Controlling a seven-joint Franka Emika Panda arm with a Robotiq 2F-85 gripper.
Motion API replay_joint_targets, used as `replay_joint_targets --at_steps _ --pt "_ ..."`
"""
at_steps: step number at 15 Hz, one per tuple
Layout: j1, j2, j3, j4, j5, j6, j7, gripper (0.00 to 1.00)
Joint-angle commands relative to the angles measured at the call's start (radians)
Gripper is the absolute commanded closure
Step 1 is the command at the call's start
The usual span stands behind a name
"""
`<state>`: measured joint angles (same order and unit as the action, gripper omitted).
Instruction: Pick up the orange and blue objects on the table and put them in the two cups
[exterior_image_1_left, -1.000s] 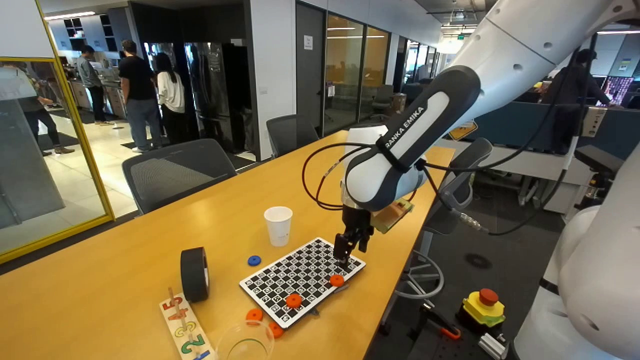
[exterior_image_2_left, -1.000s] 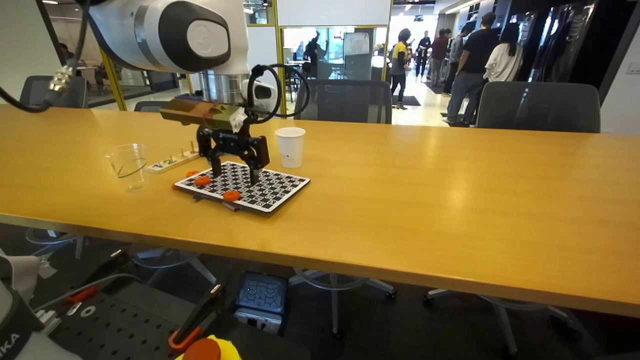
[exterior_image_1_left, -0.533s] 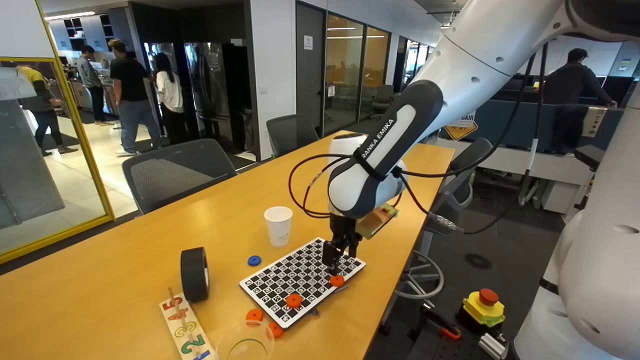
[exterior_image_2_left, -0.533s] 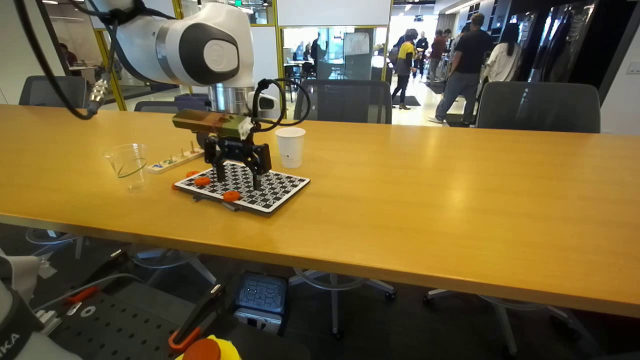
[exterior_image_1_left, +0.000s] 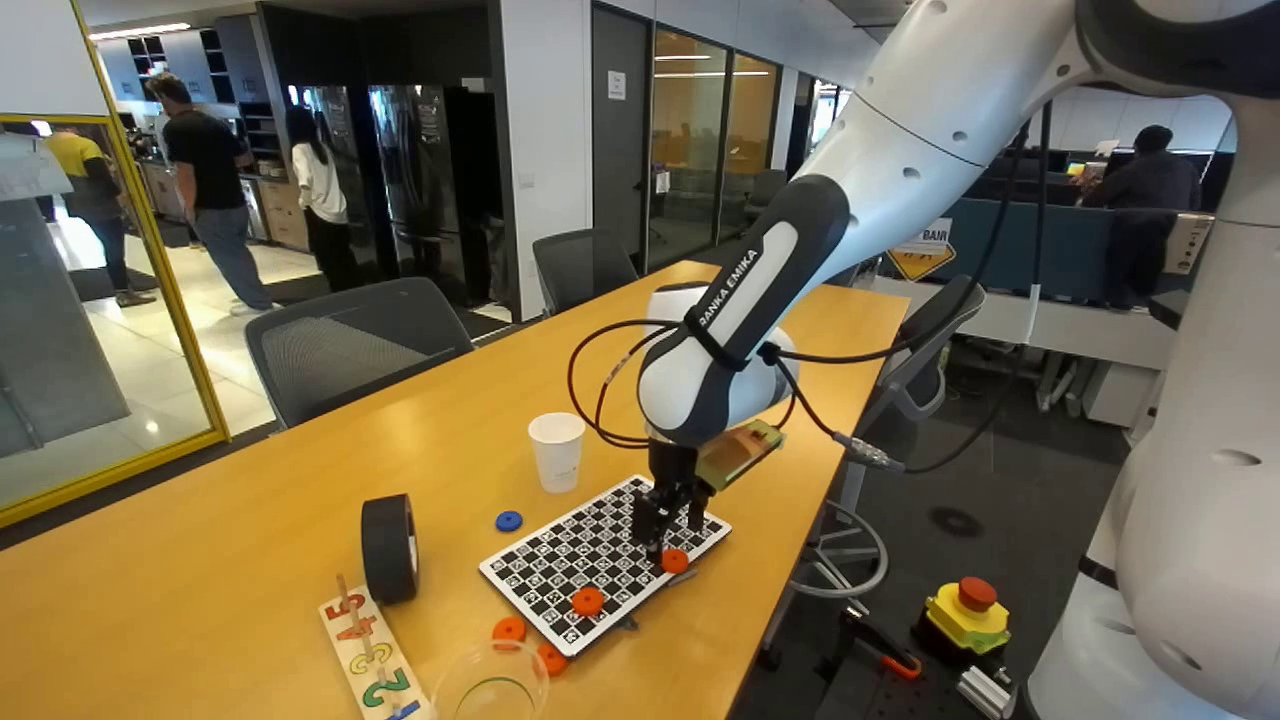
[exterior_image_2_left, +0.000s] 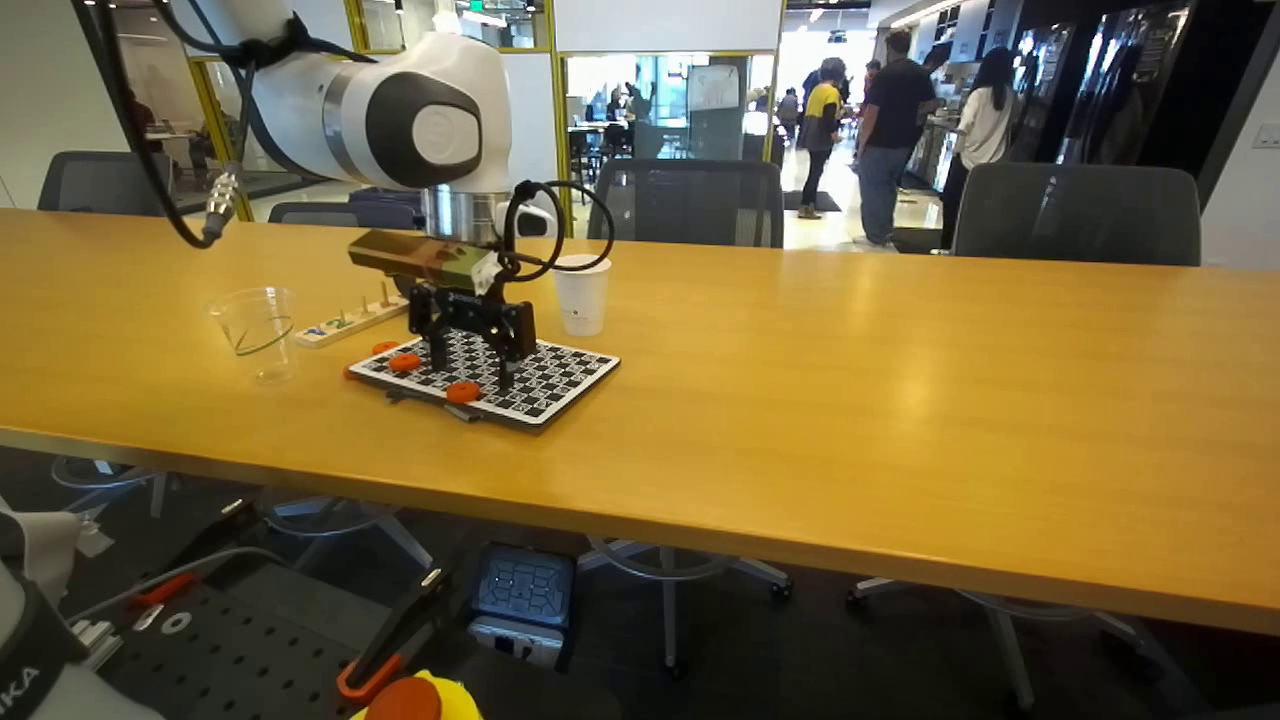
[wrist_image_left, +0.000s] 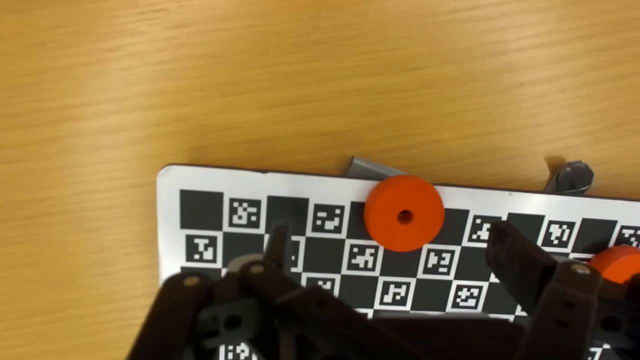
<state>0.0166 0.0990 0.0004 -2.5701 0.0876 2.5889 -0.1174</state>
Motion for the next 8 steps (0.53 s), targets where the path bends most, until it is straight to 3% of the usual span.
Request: replay_joint_targets --at_steps 1,8 --pt "-0.006 0.013 0.023 0.012 0.054 0.015 -0.006 0.0" --pt "-0.006 0.02 0.024 0.013 0.068 0.018 0.015 0.0"
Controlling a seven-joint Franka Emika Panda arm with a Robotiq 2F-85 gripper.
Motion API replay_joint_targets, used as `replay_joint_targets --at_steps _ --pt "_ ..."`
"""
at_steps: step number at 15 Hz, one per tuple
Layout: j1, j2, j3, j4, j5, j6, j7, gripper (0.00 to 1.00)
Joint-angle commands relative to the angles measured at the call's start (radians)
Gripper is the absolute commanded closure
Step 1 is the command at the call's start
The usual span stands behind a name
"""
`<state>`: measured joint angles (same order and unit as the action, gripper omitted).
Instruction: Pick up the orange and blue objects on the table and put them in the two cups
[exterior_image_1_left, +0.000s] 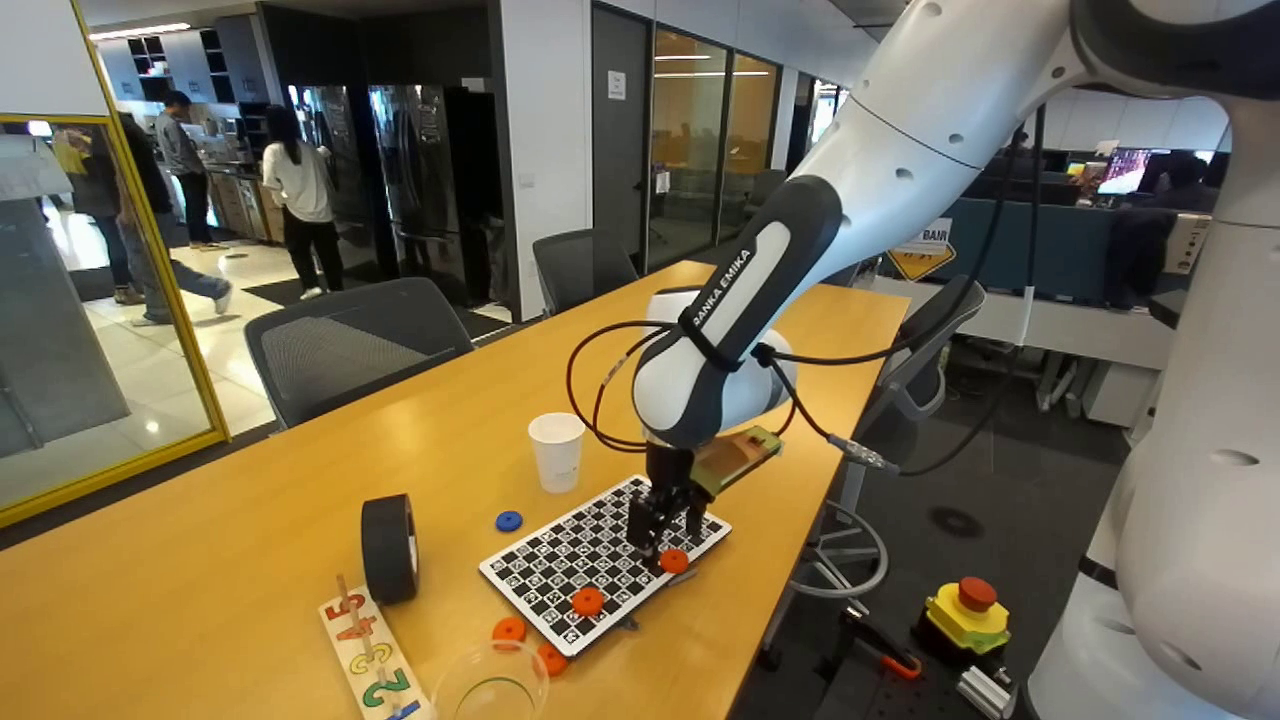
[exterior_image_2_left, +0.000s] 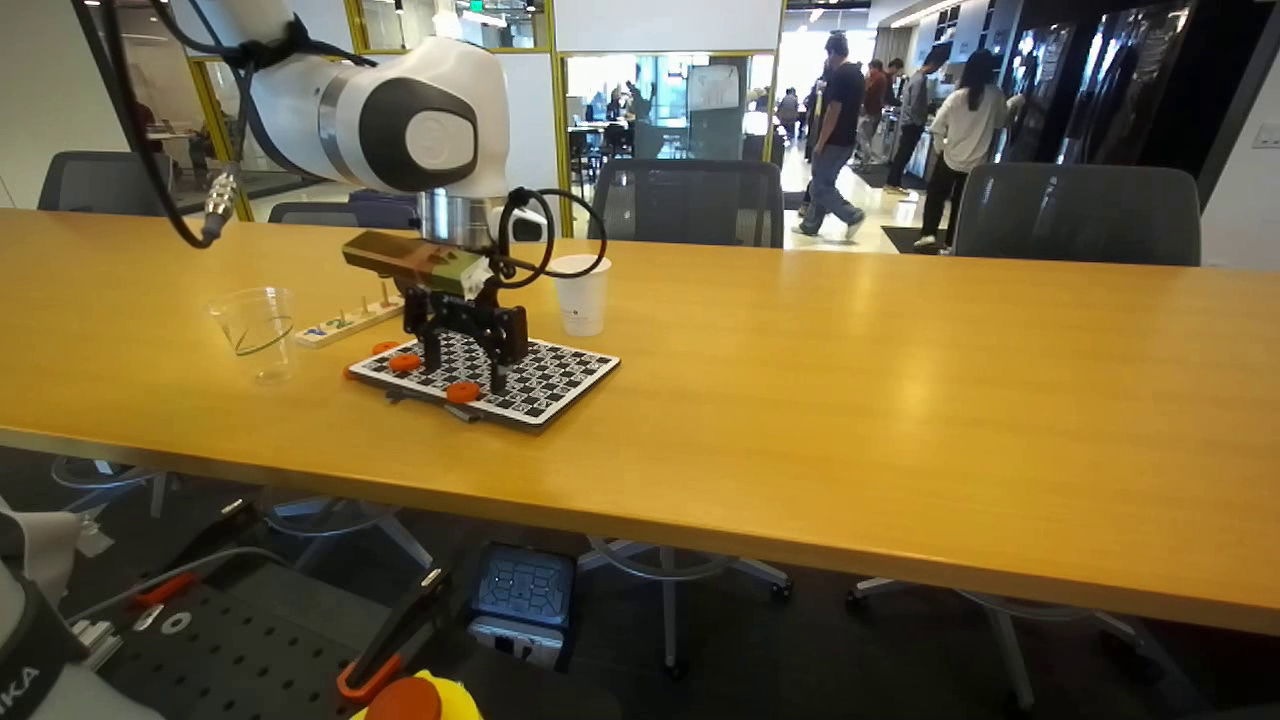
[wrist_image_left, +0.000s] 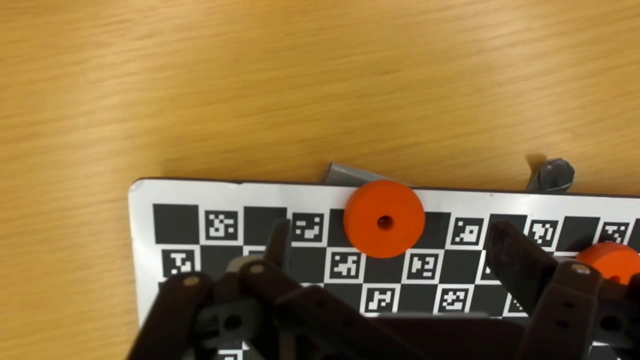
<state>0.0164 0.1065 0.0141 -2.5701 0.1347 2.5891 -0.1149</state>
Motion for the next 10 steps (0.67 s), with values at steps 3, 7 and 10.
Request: replay_joint_targets --at_steps 3,7,10 --pt "-0.006 0.019 0.009 0.015 0.019 0.017 0.025 0.0" --pt "-0.006 0.032 0.008 0.019 0.014 0.015 0.041 0.0" --pt "-0.008 0.038 0.007 0.018 0.012 0.021 0.051 0.0"
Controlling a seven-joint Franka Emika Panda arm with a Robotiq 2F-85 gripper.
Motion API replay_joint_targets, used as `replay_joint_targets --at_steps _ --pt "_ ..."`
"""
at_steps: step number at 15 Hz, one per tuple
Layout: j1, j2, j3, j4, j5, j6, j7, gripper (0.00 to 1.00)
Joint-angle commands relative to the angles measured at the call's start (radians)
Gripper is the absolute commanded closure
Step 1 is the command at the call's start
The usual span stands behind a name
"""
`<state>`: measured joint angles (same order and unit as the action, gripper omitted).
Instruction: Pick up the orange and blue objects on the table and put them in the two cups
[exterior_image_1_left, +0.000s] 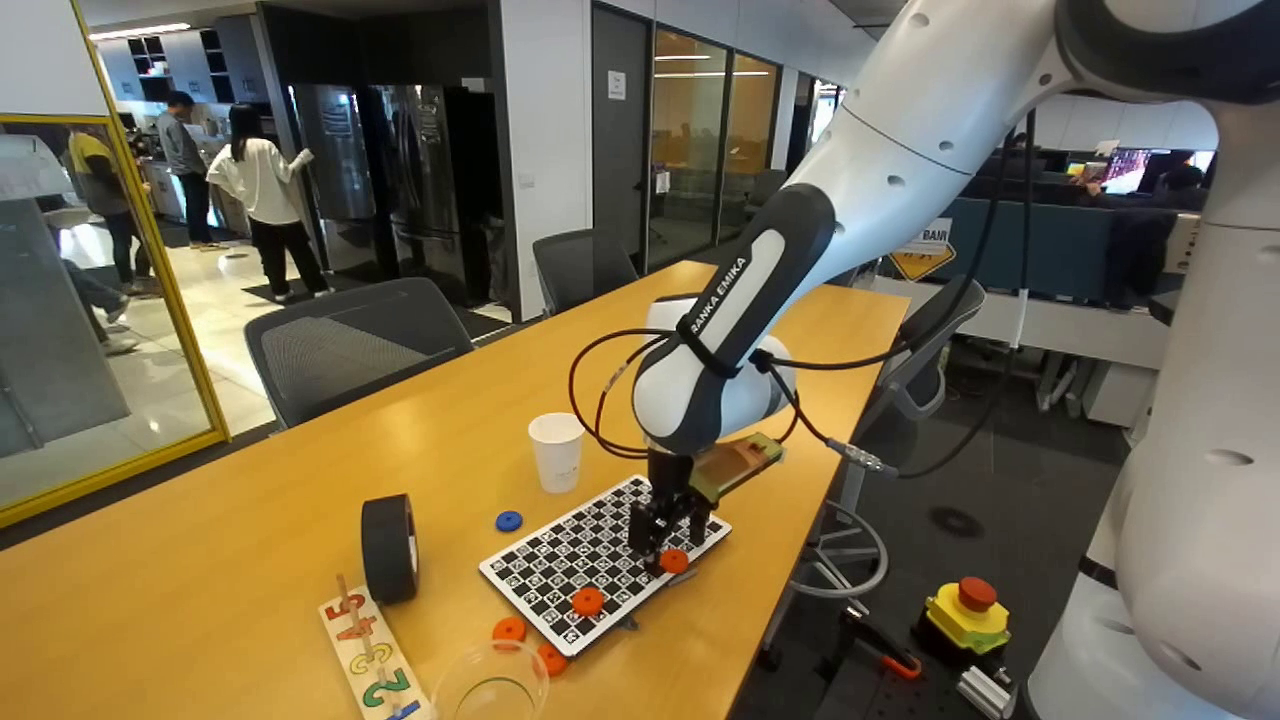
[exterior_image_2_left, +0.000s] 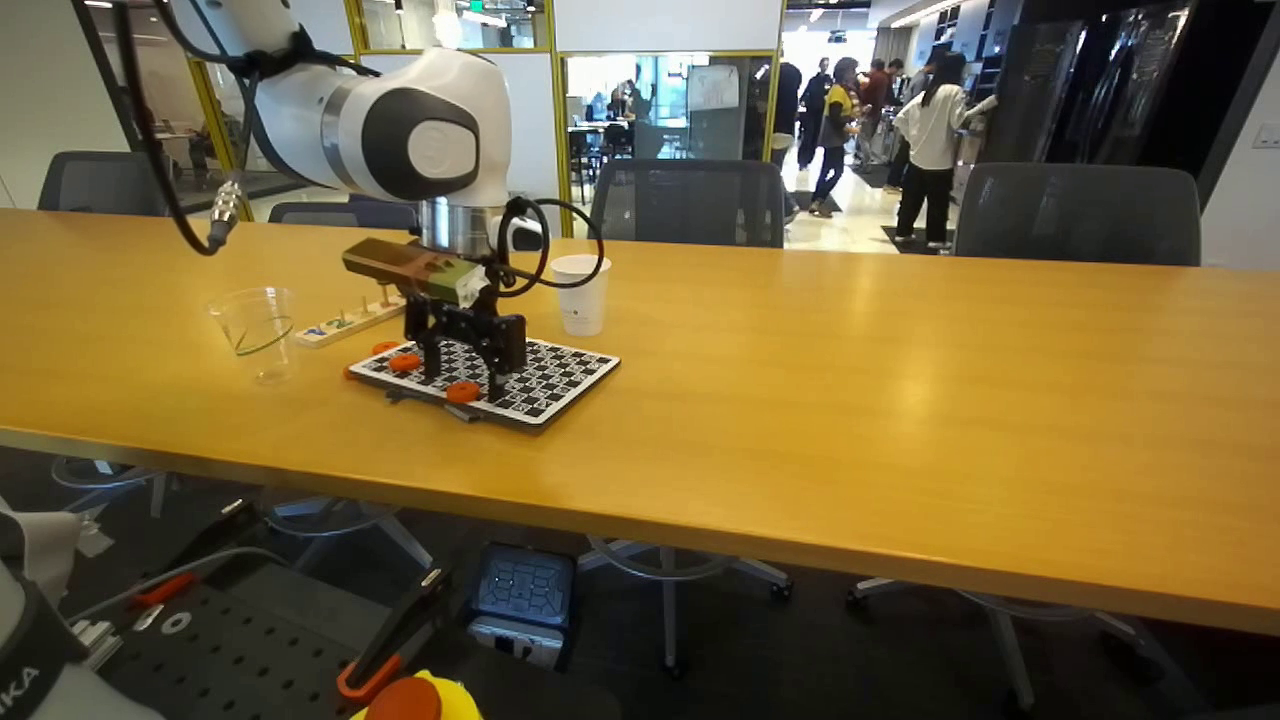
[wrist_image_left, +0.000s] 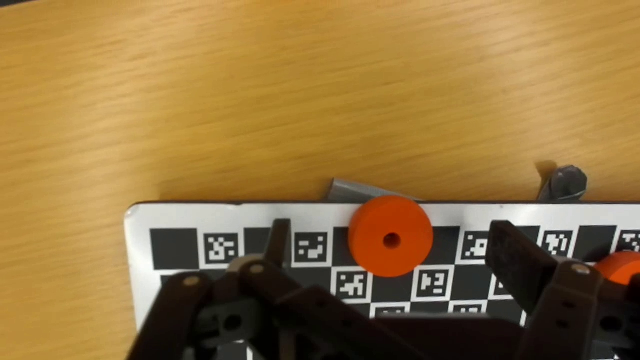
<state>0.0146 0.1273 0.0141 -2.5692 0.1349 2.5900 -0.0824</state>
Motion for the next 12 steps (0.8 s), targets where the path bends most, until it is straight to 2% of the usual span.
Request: replay_joint_targets --at_steps 1,2,3,9,12 --pt "-0.006 0.018 0.007 0.017 0.011 0.024 0.02 0.25" --pt "-0.005 0.019 0.007 0.016 0.008 0.028 0.024 0.27" --pt "-0.005 0.02 0.007 0.016 0.007 0.032 0.028 0.34" --pt "-0.006 0.018 0.004 0.017 -0.001 0.046 0.053 0.79" --pt "0.003 0.003 -0.003 0.02 -0.037 0.039 0.096 0.77"
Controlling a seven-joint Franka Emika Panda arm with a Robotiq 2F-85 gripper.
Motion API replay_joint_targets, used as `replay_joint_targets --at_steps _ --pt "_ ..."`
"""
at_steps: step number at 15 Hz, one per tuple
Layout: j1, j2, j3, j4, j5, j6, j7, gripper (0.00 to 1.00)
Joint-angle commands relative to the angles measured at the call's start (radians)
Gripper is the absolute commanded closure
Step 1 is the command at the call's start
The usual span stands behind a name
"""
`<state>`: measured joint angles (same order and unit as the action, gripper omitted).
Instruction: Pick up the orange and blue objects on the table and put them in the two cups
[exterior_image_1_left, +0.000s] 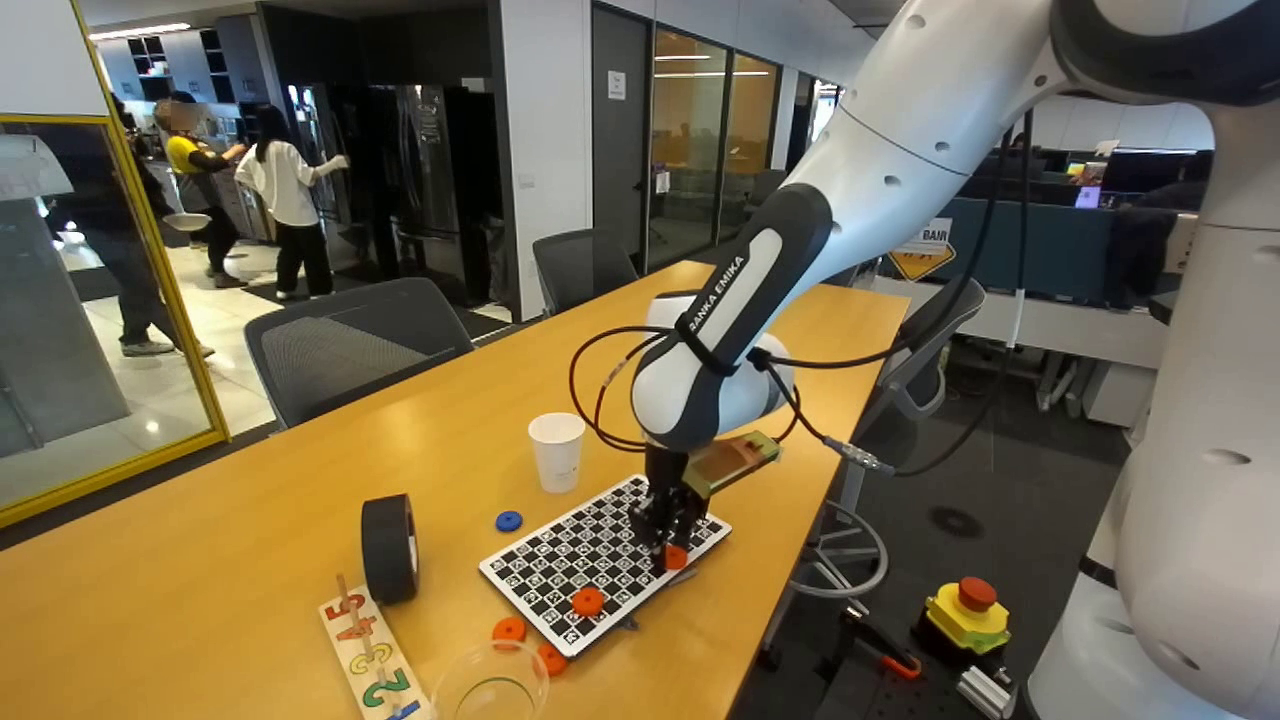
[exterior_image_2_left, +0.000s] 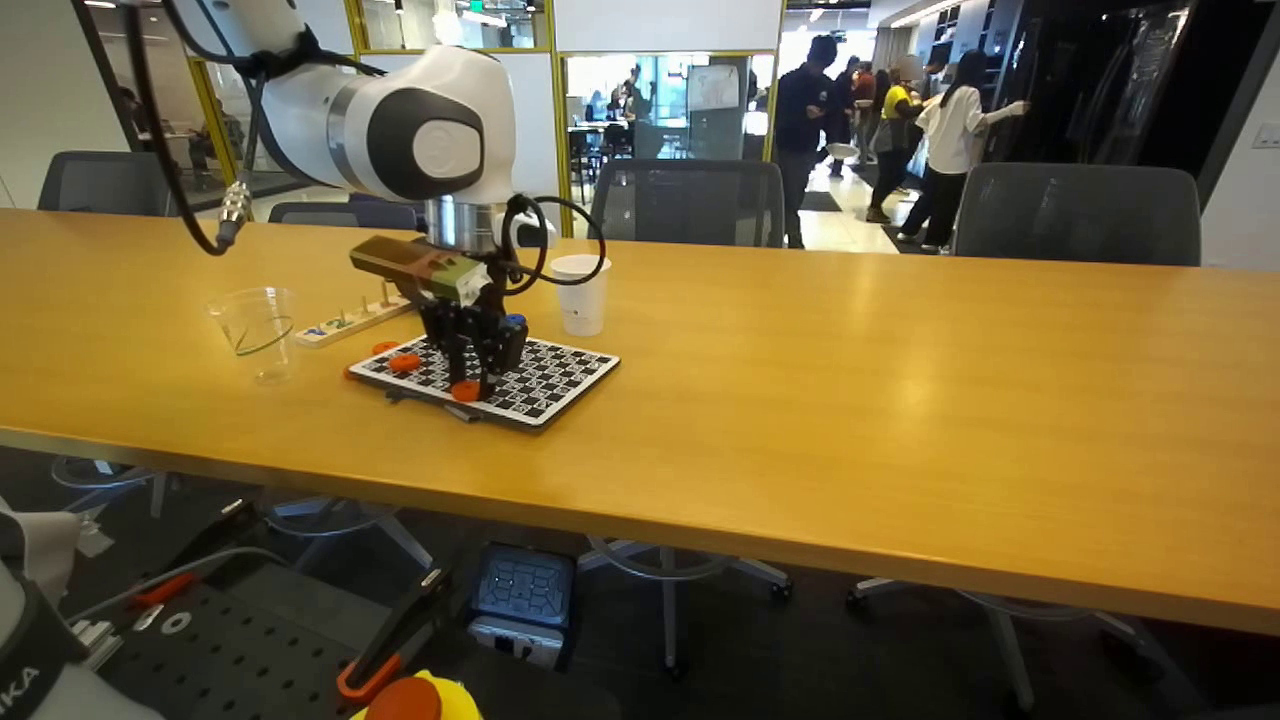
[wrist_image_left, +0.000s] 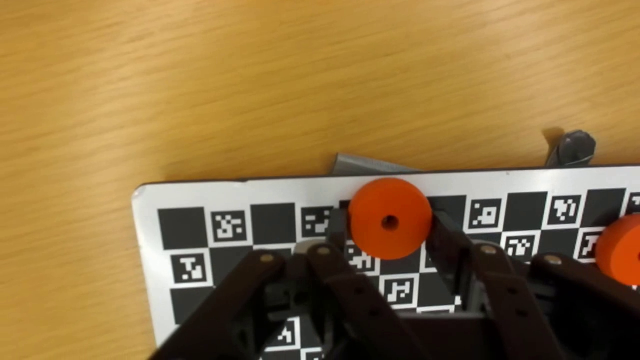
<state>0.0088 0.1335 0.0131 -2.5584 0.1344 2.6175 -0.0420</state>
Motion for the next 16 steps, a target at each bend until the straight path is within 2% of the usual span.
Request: replay_joint_targets --at_steps 1,6,8,16 --pt "0.014 -0.01 -0.006 0.011 -0.061 0.006 0.08 0.77" --pt "0.067 -0.058 -0.001 0.05 -0.272 -0.038 0.251 0.77" --pt "0.088 -0.075 0.014 0.068 -0.325 -0.05 0.283 0.77" --pt "0.172 -0.152 0.141 0.064 -0.324 -0.01 0.199 0.77"
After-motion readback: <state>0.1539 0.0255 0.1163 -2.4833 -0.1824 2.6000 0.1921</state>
